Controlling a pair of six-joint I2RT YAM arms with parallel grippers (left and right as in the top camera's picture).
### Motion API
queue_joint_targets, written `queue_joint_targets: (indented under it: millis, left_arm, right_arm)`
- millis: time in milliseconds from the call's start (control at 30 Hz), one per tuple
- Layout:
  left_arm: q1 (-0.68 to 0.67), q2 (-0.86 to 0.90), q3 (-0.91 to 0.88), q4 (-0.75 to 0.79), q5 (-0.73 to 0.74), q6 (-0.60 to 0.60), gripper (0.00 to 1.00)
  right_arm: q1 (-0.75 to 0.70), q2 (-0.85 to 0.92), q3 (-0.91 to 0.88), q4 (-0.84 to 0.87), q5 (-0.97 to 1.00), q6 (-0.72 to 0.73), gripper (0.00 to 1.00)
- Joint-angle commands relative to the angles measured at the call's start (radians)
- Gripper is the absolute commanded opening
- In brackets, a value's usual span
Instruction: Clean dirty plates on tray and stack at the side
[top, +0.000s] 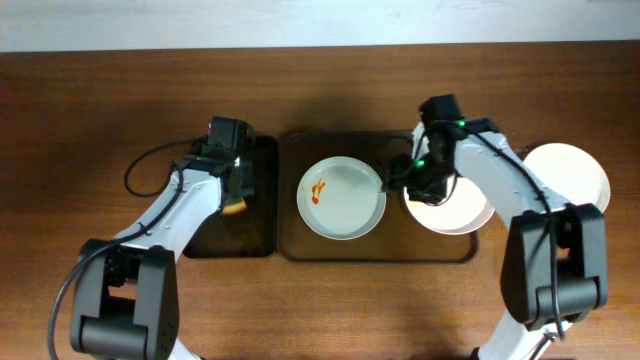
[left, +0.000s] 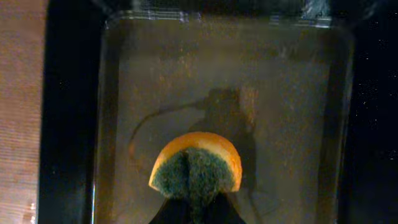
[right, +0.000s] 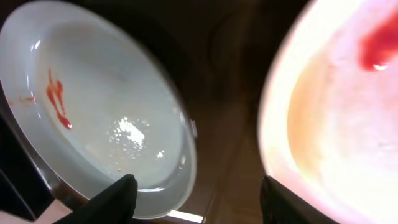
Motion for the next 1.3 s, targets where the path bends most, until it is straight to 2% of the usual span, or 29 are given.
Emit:
queue_joint_targets:
  millis: [0, 100, 133, 200, 233, 300, 500, 567, 633, 667, 733, 867, 933, 1133, 1167, 1267]
  left_arm:
    - [0.009, -0.023, 0.017, -0.018, -0.012, 0.03, 0.0]
    - [0.01, -0.023, 0.018, -0.002, 0.016, 0.03, 0.0]
    - [0.01, -0.023, 0.018, -0.001, 0.026, 0.03, 0.0]
    - [0.01, -0.023, 0.018, -0.004, 0.025, 0.03, 0.0]
    - [0.01, -0.023, 0.018, -0.003, 0.017, 0.03, 0.0]
    - [0.009, -0.023, 0.017, 0.045, -0.032, 0.029, 0.0]
    - [-0.028, -0.059, 0.021, 0.026, -0.008, 0.029, 0.0]
    - [-0.029, -0.111, 0.024, 0.019, 0.026, 0.029, 0.0]
    - [-0.029, -0.194, 0.024, 0.05, -0.019, 0.029, 0.0]
    - [-0.029, -0.208, 0.024, 0.071, -0.002, 0.022, 0.0]
    - [-0.045, -0.208, 0.024, 0.085, 0.164, 0.023, 0.0]
    - [-0.099, -0.198, 0.024, 0.181, 0.238, 0.023, 0.0]
    - [-0.127, -0.174, 0.024, 0.216, 0.243, 0.023, 0.0]
    - [-0.147, -0.082, 0.024, 0.267, 0.245, 0.023, 0.0]
    - [-0.147, -0.07, 0.024, 0.278, 0.246, 0.023, 0.0]
    - [-0.147, -0.053, 0.024, 0.319, 0.299, 0.022, 0.0]
  right_arm:
    - [0.0, -0.011, 0.02, -0.01, -0.056, -0.066, 0.98]
    - [0.0, -0.011, 0.02, -0.011, -0.08, -0.065, 0.98]
    - [0.0, -0.011, 0.02, -0.01, -0.08, -0.065, 0.89]
    - [0.001, -0.011, 0.02, -0.01, -0.08, -0.065, 0.49]
    - [0.001, -0.011, 0.02, -0.009, -0.08, -0.058, 0.35]
    - [0.001, -0.011, 0.02, -0.007, -0.079, -0.058, 0.35]
    - [0.023, -0.011, 0.019, -0.006, -0.071, -0.058, 0.37]
    - [0.052, -0.011, 0.019, -0.01, -0.064, -0.058, 0.39]
    - [0.066, -0.011, 0.019, -0.01, 0.003, -0.017, 0.4]
    - [0.068, -0.01, 0.019, -0.01, 0.042, -0.005, 0.4]
    - [0.078, -0.01, 0.009, -0.009, 0.045, -0.005, 0.43]
    - [0.097, -0.01, -0.068, 0.037, 0.14, 0.079, 0.48]
    - [0.098, -0.01, -0.103, 0.098, 0.129, 0.109, 0.45]
    - [0.099, 0.005, -0.122, 0.127, 0.127, 0.136, 0.38]
    - [0.1, 0.005, -0.129, 0.137, 0.127, 0.139, 0.34]
    - [0.1, 0.005, -0.153, 0.166, 0.124, 0.14, 0.29]
